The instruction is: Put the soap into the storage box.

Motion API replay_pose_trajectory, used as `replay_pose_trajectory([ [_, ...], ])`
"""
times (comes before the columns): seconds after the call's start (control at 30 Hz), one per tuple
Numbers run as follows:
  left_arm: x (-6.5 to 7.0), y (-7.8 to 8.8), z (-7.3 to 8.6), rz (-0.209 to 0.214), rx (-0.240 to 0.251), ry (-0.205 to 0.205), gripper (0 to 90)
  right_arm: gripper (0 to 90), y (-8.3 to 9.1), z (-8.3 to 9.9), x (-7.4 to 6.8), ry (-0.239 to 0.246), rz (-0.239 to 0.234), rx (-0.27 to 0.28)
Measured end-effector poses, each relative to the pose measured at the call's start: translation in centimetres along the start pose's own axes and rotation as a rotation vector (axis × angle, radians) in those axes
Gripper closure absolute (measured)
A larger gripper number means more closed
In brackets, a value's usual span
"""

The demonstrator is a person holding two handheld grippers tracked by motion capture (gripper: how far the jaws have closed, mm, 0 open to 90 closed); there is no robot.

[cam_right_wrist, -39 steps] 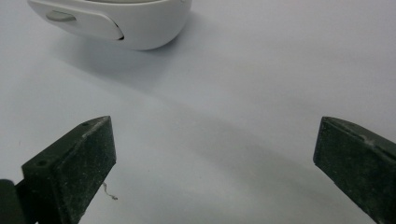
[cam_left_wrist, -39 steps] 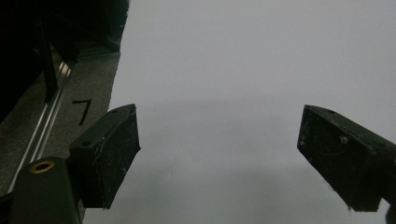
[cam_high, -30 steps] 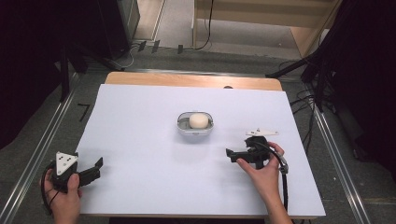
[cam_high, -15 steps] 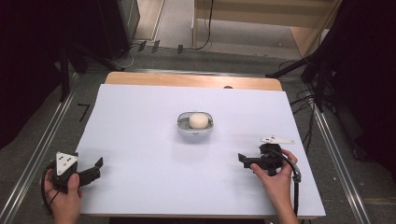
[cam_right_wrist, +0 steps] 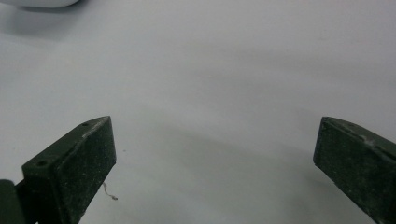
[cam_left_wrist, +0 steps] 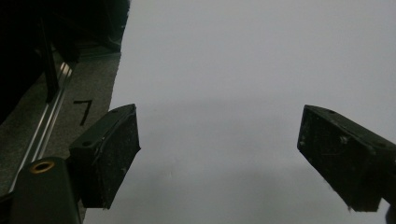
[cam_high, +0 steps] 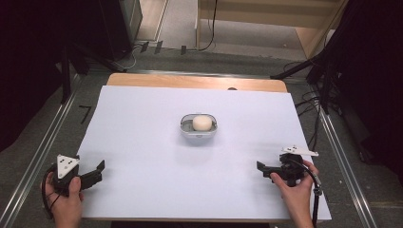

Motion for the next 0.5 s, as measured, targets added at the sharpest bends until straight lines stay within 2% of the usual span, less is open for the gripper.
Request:
replay_pose_trajectory([
  [0.5, 0.1, 0.0, 0.0, -0.008, -0.01, -0.011, 13.6, 0.0, 1.8, 1.8, 4.0, -0.048, 0.048, 0.02],
])
Point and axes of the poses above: each handheld gripper's, and its own axes: y roughly backward along the jaws, z roughly out of its underside, x roughly to its right, the point moved 5 cm from there along -y, roughly forward along the jaws, and after that the axes turned 12 degrees about z, right-handed, at the moved point
